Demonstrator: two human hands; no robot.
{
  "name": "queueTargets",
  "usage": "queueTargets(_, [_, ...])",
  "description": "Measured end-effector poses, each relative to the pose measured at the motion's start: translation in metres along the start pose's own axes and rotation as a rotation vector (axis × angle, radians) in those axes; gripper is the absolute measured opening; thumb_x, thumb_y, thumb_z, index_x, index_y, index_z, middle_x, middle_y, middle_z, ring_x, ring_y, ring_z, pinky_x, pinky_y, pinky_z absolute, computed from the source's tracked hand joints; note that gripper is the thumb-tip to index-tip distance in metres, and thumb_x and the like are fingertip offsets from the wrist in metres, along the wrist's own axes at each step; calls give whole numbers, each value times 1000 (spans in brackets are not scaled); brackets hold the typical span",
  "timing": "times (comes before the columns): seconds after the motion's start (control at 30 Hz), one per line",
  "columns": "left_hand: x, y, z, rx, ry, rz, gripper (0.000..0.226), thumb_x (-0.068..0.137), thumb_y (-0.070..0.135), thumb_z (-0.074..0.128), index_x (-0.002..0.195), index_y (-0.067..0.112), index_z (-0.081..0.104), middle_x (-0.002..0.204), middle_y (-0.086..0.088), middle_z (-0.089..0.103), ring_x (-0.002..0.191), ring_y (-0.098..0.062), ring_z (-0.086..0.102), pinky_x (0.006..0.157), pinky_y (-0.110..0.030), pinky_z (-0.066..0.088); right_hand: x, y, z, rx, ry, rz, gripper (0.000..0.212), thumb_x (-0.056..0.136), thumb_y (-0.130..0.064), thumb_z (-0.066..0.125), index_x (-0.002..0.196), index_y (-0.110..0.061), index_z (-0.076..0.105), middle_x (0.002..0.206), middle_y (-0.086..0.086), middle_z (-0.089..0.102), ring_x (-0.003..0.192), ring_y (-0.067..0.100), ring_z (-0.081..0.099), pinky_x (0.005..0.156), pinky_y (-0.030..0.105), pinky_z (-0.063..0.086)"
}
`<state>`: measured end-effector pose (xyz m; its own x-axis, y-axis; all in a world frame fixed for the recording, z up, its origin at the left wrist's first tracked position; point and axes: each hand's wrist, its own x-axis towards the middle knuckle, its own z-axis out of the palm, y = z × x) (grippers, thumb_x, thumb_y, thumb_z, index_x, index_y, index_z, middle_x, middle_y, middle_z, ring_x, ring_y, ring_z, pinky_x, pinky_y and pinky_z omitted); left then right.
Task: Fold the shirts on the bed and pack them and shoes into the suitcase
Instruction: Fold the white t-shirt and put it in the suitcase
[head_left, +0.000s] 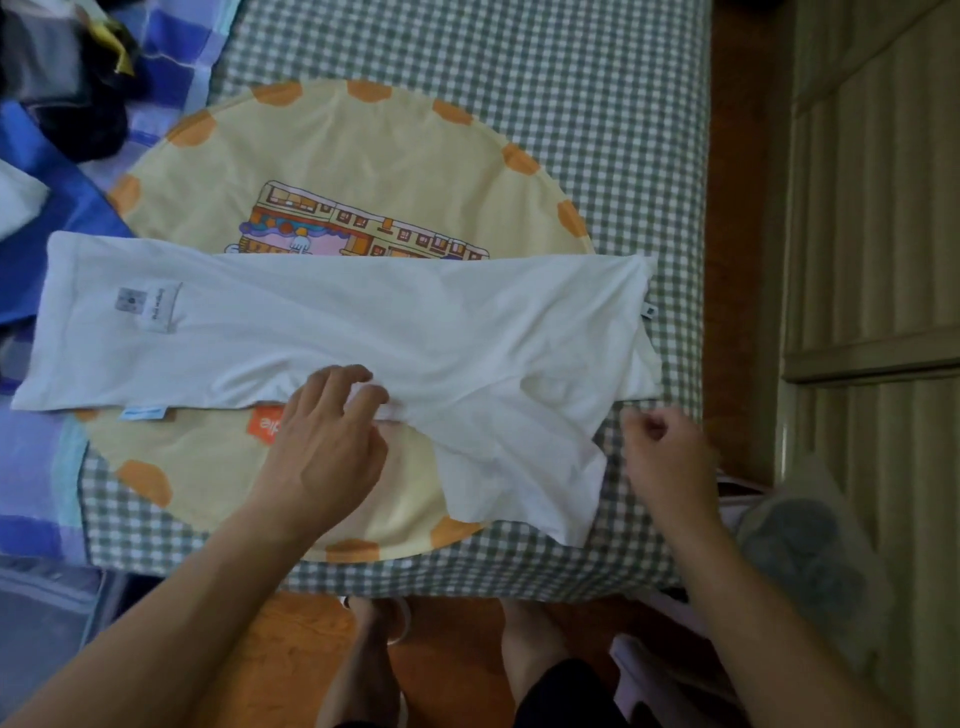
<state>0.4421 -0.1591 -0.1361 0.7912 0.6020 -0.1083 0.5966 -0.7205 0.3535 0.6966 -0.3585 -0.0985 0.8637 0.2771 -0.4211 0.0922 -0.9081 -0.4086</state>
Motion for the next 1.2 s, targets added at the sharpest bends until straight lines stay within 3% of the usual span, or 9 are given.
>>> queueTargets(0.1, [11, 29, 14, -93, -26, 80, 36, 86, 22, 55, 119, 12, 63, 127, -11, 56, 117, -37, 51, 90, -49, 49, 49, -21, -7, 81, 58, -21, 15, 98, -32, 58, 96, -18, 64, 89, -5, 62, 85, 17, 59, 64, 25, 43])
queueTargets(0.2, [16, 46, 25, -106, -72, 108, 38, 90, 32, 52, 122, 16, 64, 131, -10, 54, 121, -36, 50, 96, -49, 47, 100, -46, -7, 250, -25, 85, 20, 93, -36, 64, 104, -20, 70, 99, -4, 68, 92, 18, 65, 85, 36, 56])
queueTargets(0.37, [6, 66, 36, -42, -98, 309, 37, 91, 46, 61, 118, 22, 63, 129, -10, 54, 120, -36, 50, 98, -49, 45, 151, -76, -8, 425, -178, 205, 25, 97, -21, 64, 120, -14, 67, 107, 4, 68, 94, 23, 65, 85, 38, 56])
queueTargets(0.47, [0, 69, 46, 30, -210, 438, 47, 87, 59, 62, 120, 26, 60, 124, -4, 54, 115, -31, 53, 97, -45, 44, 161, -77, -3, 402, -66, 140, 7, 97, -20, 60, 101, -15, 64, 106, 4, 66, 95, 22, 63, 79, 34, 54])
queueTargets(0.6, [-4, 68, 48, 33, -212, 415, 53, 83, 56, 63, 123, 22, 58, 116, -3, 56, 110, -31, 55, 95, -44, 41, 110, -60, -7, 170, 164, -105, 9, 100, -22, 54, 93, -16, 55, 86, -6, 54, 71, 1, 48, 57, 13, 33])
queueTargets(0.8, [-28, 64, 48, 52, -197, 400, 35, 89, 42, 59, 118, 23, 62, 122, -6, 56, 112, -33, 55, 95, -42, 40, 15, -2, 3, 53, -73, 123, 28, 103, -42, 50, 95, -16, 58, 77, -10, 53, 67, 5, 47, 60, 30, 35])
queueTargets(0.97, [-37, 57, 52, -32, -195, 308, 39, 83, 31, 75, 118, 20, 63, 120, -5, 55, 107, -31, 56, 87, -40, 50, 18, -12, 13, 595, -162, 420, 20, 96, -30, 67, 94, -11, 71, 84, 2, 70, 73, 16, 64, 56, 25, 46])
queueTargets(1.07, [-34, 64, 50, -151, -121, 323, 25, 94, 30, 56, 111, 15, 66, 115, -4, 57, 101, -28, 57, 83, -36, 50, 19, -13, 14, 515, 3, 218, 12, 98, -26, 63, 91, -17, 67, 83, 0, 68, 74, 13, 62, 61, 22, 43])
queueTargets(1.2, [-34, 70, 48, -213, -134, 340, 26, 93, 26, 62, 117, 16, 65, 119, -3, 55, 105, -25, 56, 85, -33, 49, 25, -9, 14, 335, 135, 38, 12, 99, -24, 59, 90, -18, 61, 80, -9, 60, 76, 9, 58, 59, 19, 39])
